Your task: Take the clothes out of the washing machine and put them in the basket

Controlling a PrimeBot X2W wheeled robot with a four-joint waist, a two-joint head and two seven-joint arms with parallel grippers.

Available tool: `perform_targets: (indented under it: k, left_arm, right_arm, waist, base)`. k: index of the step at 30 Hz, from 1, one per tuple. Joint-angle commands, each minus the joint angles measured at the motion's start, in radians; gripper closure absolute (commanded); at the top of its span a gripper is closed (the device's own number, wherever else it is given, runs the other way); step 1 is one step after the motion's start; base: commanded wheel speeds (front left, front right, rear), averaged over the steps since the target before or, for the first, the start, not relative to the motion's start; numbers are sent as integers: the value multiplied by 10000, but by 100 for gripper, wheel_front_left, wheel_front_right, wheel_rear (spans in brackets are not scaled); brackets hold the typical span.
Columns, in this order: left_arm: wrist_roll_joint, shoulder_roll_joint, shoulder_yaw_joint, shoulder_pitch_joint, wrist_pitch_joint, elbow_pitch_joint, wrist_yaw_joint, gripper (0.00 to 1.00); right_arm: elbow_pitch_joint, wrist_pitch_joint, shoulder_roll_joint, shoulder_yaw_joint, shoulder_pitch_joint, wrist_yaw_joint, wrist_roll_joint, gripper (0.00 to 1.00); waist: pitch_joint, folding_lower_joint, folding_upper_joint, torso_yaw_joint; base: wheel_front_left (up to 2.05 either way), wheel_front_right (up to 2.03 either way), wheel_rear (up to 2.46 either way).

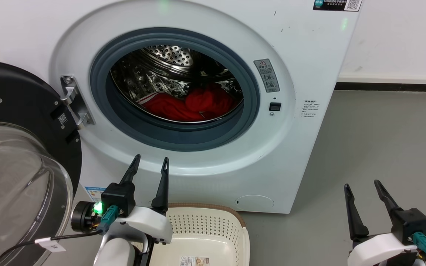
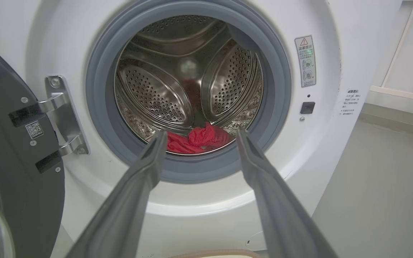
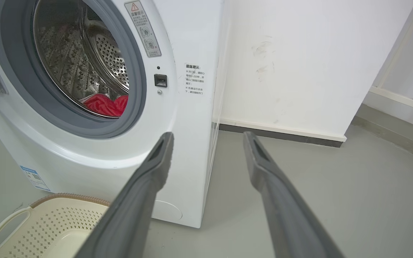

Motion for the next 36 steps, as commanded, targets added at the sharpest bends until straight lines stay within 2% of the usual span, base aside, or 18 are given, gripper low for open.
perform_targets:
  k: [1, 7, 27, 30, 36]
  left_arm:
    - [180, 25, -13, -149, -82, 15, 11, 0]
    - [415, 7, 2, -162, -179, 77, 37, 0]
    - [320, -23, 96, -238, -168, 195, 53, 0]
    - [341, -23, 127, -452, -168, 238, 98, 0]
    - [408, -5, 324, -1431, -159, 338, 222, 0]
  right_arm:
    - [-64, -63, 1, 25, 75, -3, -151, 0]
    - [-31, -125, 2, 37, 96, -3, -430, 0]
    - [36, -46, 2, 20, 26, -3, -69, 0]
    - [-133, 0, 2, 69, -39, -3, -38, 0]
    - [-707, 160, 4, 256, -449, -3, -28, 0]
  waist:
    - [-2, 0, 0, 7]
    - [-4, 0, 0, 28]
    - [141, 0, 0, 41]
    - [372, 0, 0, 57]
    - [1551, 0, 0, -53]
  base:
    - [0, 0, 0]
    - [0, 0, 0]
    - [0, 0, 0]
    - [0, 0, 0]
    - [0, 0, 0]
